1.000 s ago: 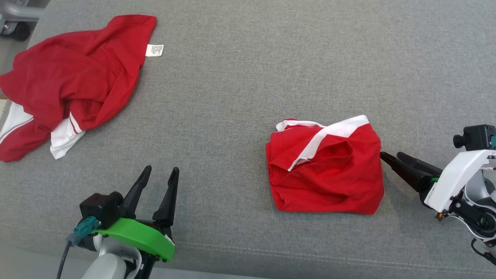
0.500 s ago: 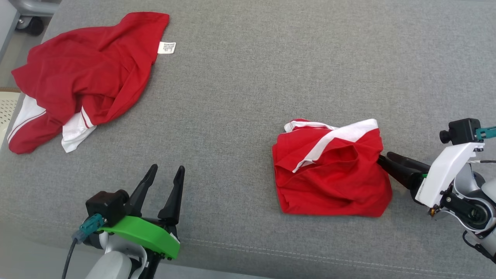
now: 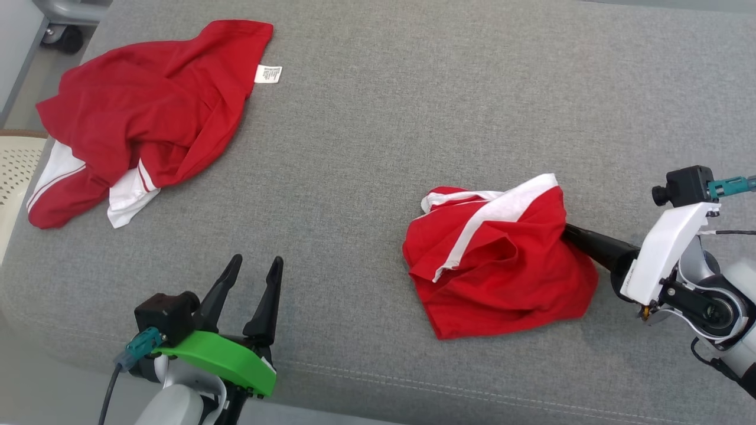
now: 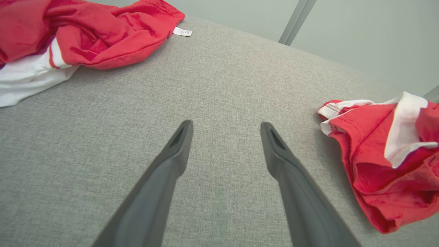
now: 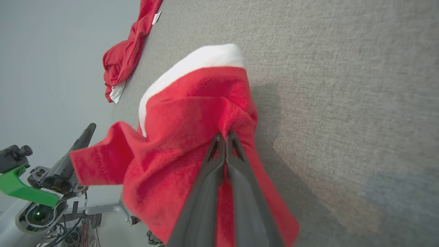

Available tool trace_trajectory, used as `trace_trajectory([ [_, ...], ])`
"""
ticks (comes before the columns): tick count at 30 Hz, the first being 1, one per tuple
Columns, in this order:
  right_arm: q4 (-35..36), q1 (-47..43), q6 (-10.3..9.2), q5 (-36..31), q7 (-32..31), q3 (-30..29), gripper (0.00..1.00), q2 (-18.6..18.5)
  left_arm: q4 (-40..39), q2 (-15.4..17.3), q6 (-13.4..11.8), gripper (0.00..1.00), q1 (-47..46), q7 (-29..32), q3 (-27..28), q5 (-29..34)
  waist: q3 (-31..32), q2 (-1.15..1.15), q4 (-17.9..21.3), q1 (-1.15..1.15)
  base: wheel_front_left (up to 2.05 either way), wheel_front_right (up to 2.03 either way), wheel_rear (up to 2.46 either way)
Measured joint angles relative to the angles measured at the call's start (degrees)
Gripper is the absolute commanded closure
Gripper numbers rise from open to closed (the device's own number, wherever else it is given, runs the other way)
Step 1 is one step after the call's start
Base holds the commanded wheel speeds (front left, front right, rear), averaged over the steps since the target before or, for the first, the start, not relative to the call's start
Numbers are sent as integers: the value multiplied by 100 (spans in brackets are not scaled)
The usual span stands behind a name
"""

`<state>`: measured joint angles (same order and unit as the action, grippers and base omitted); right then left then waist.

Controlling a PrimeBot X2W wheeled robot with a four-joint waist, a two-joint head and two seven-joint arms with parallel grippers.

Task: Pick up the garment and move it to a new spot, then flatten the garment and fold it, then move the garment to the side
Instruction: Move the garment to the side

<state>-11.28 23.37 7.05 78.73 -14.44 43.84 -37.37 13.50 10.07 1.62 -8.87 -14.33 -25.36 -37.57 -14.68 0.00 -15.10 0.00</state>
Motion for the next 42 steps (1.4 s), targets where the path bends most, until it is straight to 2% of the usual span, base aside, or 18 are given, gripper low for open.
trace_trajectory([
  [7,727,430,0,1,-390,146,100,-226,91,-14,38,0,0,-1,104,-9,153,0,-17,0,0,0,0],
  [10,950,563,1,258,-669,146,100,-253,102,-21,38,0,1,-2,115,-15,215,0,21,0,0,0,0],
  [13,739,561,0,63,-872,191,100,-654,109,-38,41,0,1,-2,91,-18,269,0,73,0,0,0,0],
  [15,751,558,-1,179,-942,96,100,-900,111,-83,66,0,3,-2,51,-16,298,0,89,0,0,0,0],
  [17,948,563,0,533,-999,-1,100,-755,114,-100,66,0,5,-2,68,-16,308,0,114,0,0,0,0],
  [19,1057,563,2,515,-1110,94,100,-609,132,-93,66,0,5,-2,90,-16,317,0,139,0,0,0,0],
  [21,1009,563,-12,371,-1194,138,100,-784,137,-100,70,0,5,-2,88,-16,325,0,153,0,0,0,0],
  [22,899,560,-113,352,-1234,94,100,-1005,137,-105,81,0,4,-3,85,-16,327,0,162,0,0,0,0],
  [23,869,560,-160,352,-1234,60,100,-1051,136,-112,87,0,4,-5,83,-16,327,0,166,0,0,0,0],
  [30,822,561,-412,417,-1232,-115,100,-1048,114,-99,87,0,5,-8,125,-14,284,0,236,0,0,0,0],
  [39,107,615,-1276,498,-1230,-437,100,-1433,-36,-46,90,0,-24,-8,99,7,2,0,335,0,0,0,0],
  [40,24,648,-1355,497,-1226,-475,100,-1447,-47,-29,90,0,-48,-4,89,21,-42,0,346,0,0,0,0],
  [42,-131,723,-1380,501,-1221,-577,100,-1484,-87,-3,91,0,-106,20,83,58,-136,0,365,0,0,0,0],
])
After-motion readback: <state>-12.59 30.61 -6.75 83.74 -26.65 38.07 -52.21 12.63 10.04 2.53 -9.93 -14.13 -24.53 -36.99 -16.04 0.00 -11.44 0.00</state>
